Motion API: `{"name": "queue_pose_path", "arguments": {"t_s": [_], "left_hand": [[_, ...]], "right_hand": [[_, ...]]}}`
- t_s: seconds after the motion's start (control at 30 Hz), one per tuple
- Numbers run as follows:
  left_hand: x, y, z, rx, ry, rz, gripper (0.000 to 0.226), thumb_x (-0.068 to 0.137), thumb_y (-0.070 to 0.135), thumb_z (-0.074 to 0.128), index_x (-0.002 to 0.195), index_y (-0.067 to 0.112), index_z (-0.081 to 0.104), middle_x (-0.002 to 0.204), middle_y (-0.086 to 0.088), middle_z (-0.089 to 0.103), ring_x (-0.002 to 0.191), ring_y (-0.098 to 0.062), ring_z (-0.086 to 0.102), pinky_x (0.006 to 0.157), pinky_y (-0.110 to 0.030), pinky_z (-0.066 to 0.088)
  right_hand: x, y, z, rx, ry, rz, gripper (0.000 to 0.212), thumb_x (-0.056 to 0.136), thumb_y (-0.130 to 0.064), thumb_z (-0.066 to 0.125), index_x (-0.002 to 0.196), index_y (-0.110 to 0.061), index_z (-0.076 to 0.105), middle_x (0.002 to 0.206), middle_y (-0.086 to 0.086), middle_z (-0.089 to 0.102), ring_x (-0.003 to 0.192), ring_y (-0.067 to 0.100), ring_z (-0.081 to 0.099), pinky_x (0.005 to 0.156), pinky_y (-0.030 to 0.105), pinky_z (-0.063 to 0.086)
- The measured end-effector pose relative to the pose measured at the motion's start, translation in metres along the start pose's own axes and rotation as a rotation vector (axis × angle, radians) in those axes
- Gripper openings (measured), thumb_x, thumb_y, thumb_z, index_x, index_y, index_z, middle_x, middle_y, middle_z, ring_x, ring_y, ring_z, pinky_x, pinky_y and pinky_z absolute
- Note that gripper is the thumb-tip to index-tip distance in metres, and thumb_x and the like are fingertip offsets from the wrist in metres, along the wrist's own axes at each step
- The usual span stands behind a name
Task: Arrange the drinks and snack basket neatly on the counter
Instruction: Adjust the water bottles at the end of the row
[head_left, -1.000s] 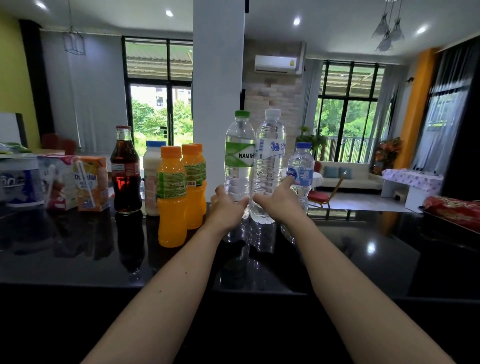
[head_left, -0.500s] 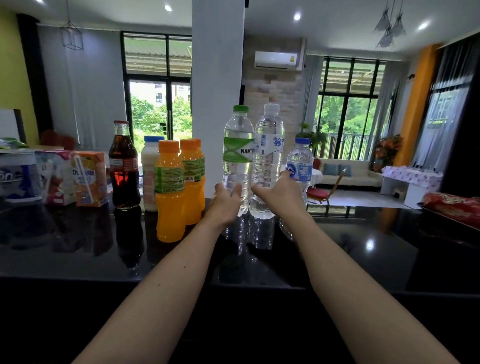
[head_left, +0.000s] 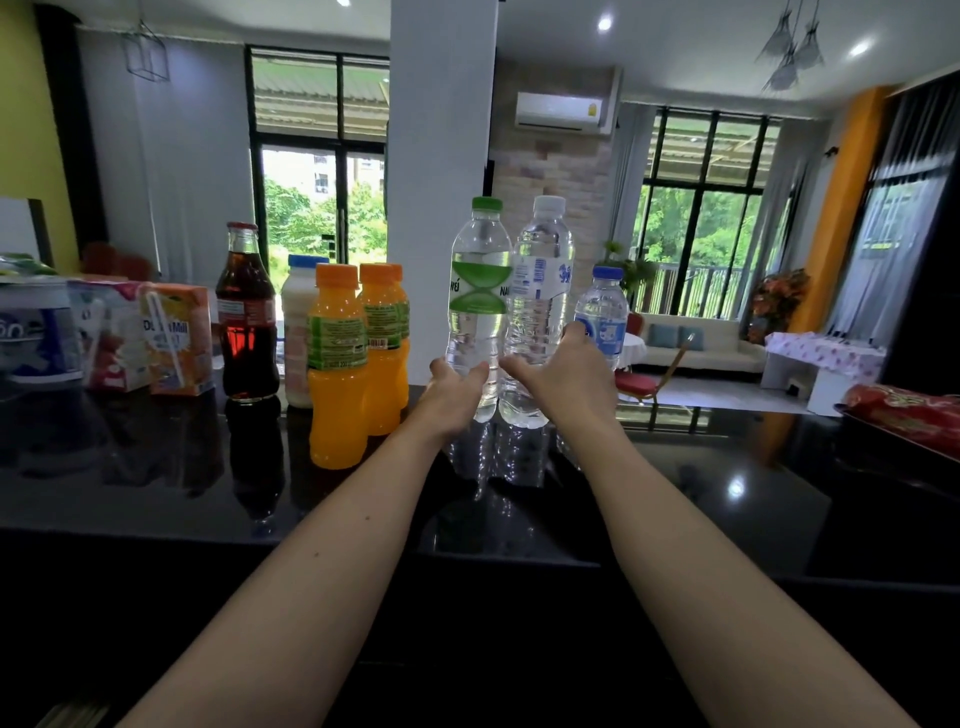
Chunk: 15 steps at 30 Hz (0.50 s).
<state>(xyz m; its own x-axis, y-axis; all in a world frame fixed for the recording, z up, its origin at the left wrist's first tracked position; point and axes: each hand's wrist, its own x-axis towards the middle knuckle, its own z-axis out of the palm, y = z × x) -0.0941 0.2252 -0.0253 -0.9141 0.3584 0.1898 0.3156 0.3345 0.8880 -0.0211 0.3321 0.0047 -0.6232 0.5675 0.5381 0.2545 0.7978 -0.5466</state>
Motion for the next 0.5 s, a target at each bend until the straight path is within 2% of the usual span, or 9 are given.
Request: {"name": "queue_pose_path", "arguments": {"t_s": [0.13, 0.3, 0.4, 0.5], "left_hand": [[-0.0006, 0.0001, -0.0002, -0.05, 0.003, 0.029, 0.065, 0.098, 0.046, 0.039, 0.144, 0.009, 0.013, 0.147, -0.019, 0.035, 0.128, -0.033, 0.041, 0.089, -0.036, 0.035], [-0.0017, -0.0016, -0.0012, 0.072, 0.093, 0.038, 0.083, 0.085, 0.06, 0.055, 0.143, 0.01, 0.021, 0.143, -0.013, 0.042, 0.124, -0.031, 0.048, 0.092, -0.037, 0.043], [-0.0018, -0.0016, -0.0008, 0.18, 0.088, 0.007, 0.092, 0.082, 0.068, 0.049, 0.147, 0.011, 0.017, 0.15, -0.016, 0.029, 0.133, -0.033, 0.037, 0.102, -0.045, 0.041], [-0.0014, 0.0019, 0.0009, 0.124, 0.061, 0.007, 0.083, 0.089, 0.06, 0.046, 0.148, 0.013, 0.013, 0.149, -0.017, 0.029, 0.132, -0.034, 0.037, 0.098, -0.043, 0.041]], "right_hand": [[0.0018, 0.0015, 0.0016, 0.06, -0.008, 0.001, 0.075, 0.082, -0.047, 0.067, 0.134, -0.005, 0.034, 0.115, 0.013, 0.06, 0.104, 0.031, 0.059, 0.078, 0.037, 0.048], [-0.0004, 0.0046, 0.0023, 0.152, -0.037, 0.017, 0.071, 0.085, -0.037, 0.064, 0.136, -0.006, 0.024, 0.108, 0.013, 0.059, 0.098, 0.033, 0.059, 0.072, 0.033, 0.042], [-0.002, 0.004, 0.0029, 0.156, -0.018, -0.002, 0.078, 0.083, -0.043, 0.065, 0.139, -0.008, 0.023, 0.121, 0.016, 0.055, 0.109, 0.034, 0.056, 0.078, 0.037, 0.043], [-0.0036, 0.0045, 0.0026, 0.11, 0.033, -0.031, 0.088, 0.079, -0.052, 0.069, 0.141, -0.009, 0.025, 0.13, 0.017, 0.05, 0.116, 0.033, 0.052, 0.081, 0.037, 0.044]]}}
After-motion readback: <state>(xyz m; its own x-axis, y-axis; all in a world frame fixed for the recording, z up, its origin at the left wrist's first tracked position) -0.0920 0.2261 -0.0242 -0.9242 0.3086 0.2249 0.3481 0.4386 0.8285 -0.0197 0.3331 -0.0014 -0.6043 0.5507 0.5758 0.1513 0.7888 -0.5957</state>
